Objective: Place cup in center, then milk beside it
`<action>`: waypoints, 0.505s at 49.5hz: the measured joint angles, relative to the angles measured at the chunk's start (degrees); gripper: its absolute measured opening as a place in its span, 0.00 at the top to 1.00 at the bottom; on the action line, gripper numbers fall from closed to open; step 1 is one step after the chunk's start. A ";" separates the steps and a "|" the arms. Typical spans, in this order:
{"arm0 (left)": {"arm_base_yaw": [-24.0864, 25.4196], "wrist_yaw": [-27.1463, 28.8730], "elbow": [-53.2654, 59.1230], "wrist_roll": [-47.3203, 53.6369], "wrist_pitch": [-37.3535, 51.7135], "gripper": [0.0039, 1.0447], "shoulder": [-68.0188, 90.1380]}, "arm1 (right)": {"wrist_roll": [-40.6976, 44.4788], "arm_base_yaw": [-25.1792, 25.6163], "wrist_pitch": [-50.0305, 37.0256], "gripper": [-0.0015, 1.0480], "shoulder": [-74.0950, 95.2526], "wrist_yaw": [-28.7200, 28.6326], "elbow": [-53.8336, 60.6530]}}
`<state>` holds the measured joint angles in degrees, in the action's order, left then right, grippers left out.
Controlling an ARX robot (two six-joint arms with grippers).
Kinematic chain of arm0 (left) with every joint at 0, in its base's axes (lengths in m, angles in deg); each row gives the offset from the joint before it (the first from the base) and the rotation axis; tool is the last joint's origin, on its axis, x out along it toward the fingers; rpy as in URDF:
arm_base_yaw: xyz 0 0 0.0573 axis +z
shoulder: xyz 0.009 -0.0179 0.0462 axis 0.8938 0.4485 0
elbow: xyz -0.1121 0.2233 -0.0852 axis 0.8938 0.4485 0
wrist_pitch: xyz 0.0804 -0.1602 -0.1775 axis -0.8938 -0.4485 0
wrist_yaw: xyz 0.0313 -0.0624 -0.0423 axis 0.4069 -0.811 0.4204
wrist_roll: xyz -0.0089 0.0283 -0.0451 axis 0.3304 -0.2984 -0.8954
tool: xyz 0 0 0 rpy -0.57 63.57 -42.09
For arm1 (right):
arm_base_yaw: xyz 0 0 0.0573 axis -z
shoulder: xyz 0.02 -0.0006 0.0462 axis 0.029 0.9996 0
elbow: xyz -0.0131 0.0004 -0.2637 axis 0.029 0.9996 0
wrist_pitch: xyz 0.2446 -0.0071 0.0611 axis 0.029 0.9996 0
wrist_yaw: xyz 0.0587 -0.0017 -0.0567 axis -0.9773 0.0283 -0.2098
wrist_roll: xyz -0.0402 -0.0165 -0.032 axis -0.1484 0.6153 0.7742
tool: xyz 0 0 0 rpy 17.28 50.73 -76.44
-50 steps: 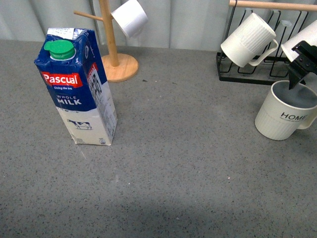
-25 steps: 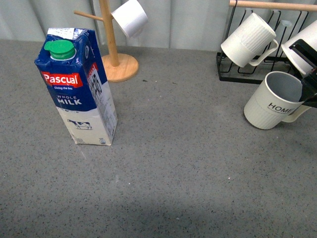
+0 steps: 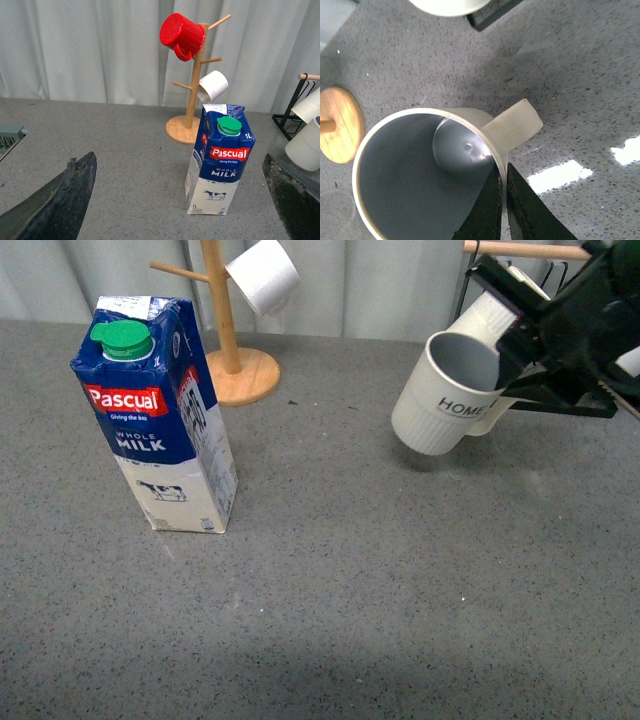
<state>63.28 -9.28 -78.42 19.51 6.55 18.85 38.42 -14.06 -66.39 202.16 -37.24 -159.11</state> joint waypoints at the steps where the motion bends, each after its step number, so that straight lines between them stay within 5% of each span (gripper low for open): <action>1: 0.00 -0.02 0.00 0.00 0.00 0.06 0.00 | 0.11 -0.68 0.35 0.99 0.94 0.02 -0.72; 25: 0.00 0.00 0.00 0.00 0.00 0.06 0.00 | 3.58 -2.56 5.62 0.99 4.22 2.19 -2.60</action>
<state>63.28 -9.28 -78.42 19.51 6.55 18.85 42.01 -16.62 -60.77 206.37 -35.05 -161.71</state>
